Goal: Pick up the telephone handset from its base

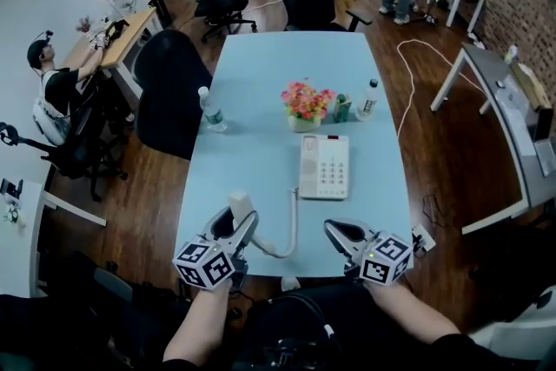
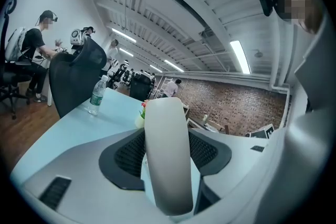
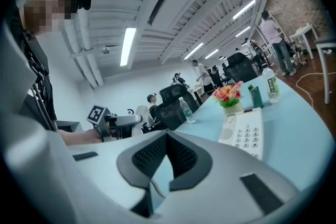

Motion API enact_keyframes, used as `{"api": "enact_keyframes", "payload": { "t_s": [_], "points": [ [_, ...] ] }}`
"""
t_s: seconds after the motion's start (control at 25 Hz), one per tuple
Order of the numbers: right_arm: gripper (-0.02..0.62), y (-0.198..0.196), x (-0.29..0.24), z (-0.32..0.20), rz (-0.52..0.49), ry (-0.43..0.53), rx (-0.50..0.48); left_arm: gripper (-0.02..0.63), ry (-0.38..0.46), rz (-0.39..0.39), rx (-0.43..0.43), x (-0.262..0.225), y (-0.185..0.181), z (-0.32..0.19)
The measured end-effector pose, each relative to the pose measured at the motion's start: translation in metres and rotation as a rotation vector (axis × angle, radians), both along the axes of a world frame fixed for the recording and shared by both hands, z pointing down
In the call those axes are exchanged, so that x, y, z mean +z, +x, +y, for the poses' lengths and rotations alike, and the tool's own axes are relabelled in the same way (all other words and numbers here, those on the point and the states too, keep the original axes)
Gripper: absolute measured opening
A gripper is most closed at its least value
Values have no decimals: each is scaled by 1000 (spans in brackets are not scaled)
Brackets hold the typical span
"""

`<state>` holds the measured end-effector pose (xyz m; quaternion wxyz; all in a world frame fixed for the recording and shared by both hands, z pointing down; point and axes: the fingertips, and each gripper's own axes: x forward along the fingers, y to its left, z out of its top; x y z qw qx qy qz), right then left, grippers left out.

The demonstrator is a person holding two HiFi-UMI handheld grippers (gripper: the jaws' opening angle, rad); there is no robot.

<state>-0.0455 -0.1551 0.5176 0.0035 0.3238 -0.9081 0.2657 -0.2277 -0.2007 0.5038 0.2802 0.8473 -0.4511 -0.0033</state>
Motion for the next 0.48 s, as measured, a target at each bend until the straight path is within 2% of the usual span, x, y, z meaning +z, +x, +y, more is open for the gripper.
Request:
{"api": "enact_keyframes", "payload": {
  "t_s": [0.48],
  "points": [
    [15,-17,5,7,7,-1,-9,244,4,-6,-17,-1,-18,12]
  ]
}}
